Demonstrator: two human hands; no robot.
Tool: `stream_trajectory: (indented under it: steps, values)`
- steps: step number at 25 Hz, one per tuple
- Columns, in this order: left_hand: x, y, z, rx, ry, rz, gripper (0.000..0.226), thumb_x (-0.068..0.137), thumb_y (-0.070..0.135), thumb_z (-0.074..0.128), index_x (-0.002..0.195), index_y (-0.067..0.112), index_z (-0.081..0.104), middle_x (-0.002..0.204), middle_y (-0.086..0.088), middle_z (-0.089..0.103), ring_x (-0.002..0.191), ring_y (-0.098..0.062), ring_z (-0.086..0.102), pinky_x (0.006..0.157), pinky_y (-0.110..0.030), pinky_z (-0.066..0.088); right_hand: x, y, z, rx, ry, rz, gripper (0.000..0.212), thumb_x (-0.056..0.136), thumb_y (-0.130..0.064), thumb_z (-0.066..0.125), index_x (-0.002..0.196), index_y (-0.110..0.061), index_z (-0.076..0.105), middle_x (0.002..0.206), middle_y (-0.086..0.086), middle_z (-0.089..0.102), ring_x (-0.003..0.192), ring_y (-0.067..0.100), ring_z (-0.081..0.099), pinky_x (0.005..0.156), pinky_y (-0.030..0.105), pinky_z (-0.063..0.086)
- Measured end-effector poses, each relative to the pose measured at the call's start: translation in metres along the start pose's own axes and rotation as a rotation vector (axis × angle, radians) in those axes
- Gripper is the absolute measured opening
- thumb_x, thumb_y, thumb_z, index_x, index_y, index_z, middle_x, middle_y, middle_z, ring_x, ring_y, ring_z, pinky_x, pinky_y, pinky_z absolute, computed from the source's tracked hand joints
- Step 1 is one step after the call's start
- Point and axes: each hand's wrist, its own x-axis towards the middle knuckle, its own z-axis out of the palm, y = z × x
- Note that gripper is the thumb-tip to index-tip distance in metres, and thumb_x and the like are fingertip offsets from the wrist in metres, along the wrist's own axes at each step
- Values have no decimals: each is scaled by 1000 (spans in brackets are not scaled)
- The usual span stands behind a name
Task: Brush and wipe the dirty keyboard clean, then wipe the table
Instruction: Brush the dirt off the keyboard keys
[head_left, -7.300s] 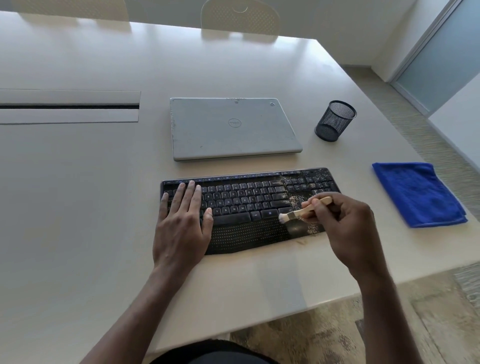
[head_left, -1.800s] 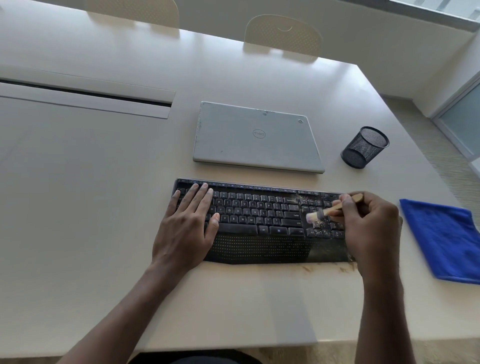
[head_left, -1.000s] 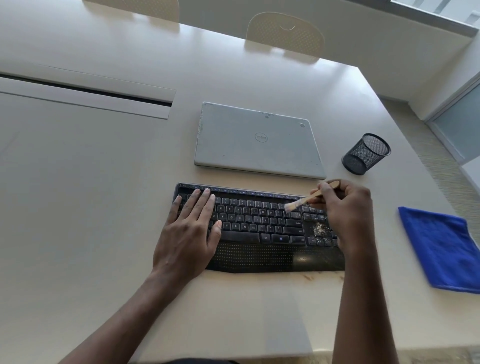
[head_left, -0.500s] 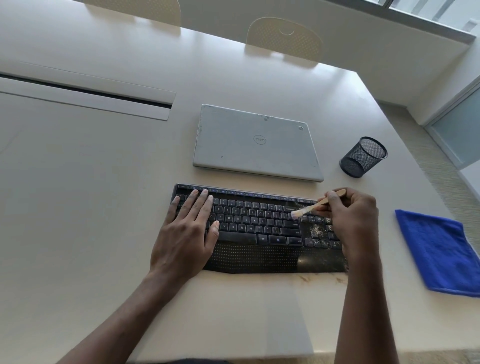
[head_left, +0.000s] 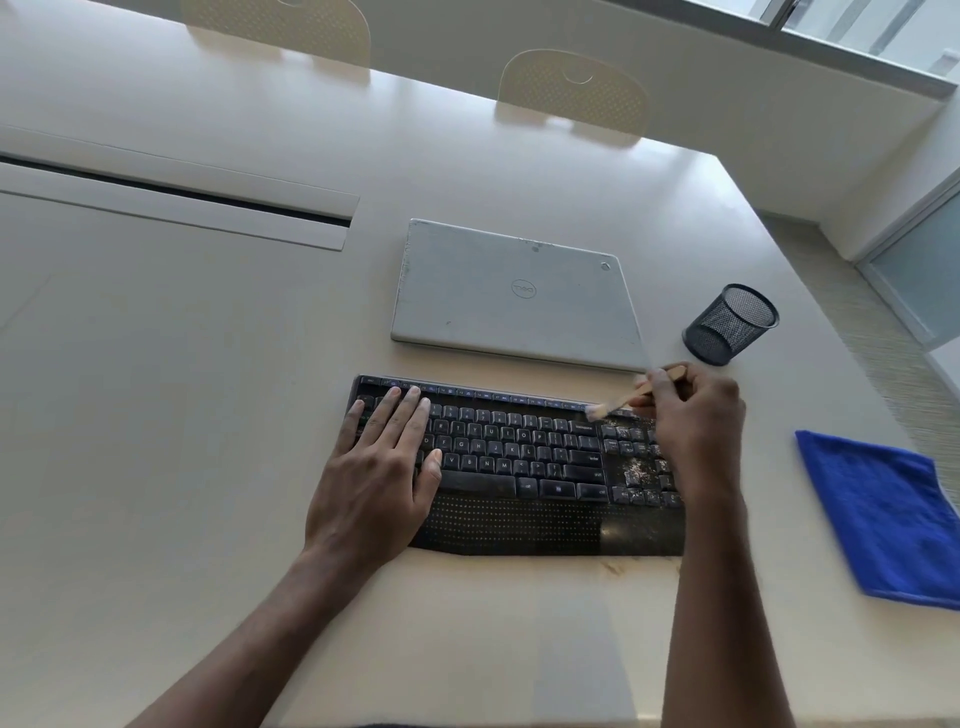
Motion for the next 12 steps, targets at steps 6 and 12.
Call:
stream_trajectory:
  steps: [6, 12]
  values:
    - [0, 0, 0, -7, 8, -5, 64, 105, 44, 35, 158, 11, 44, 165, -7, 40, 158, -20, 30, 128, -49, 25, -1, -10, 1, 62, 67, -61, 19, 102, -18, 62, 90, -12, 75, 76, 1, 77, 70, 16, 77, 76, 37, 64]
    - [0, 1, 0, -3, 10, -1, 64, 105, 44, 35, 158, 11, 44, 166, -6, 40, 157, -20, 30, 128, -49, 25, -3, -8, 9, -43, 98, -60, 21, 103, -18, 61, 89, -12, 74, 74, 1, 75, 70, 18, 75, 74, 38, 64]
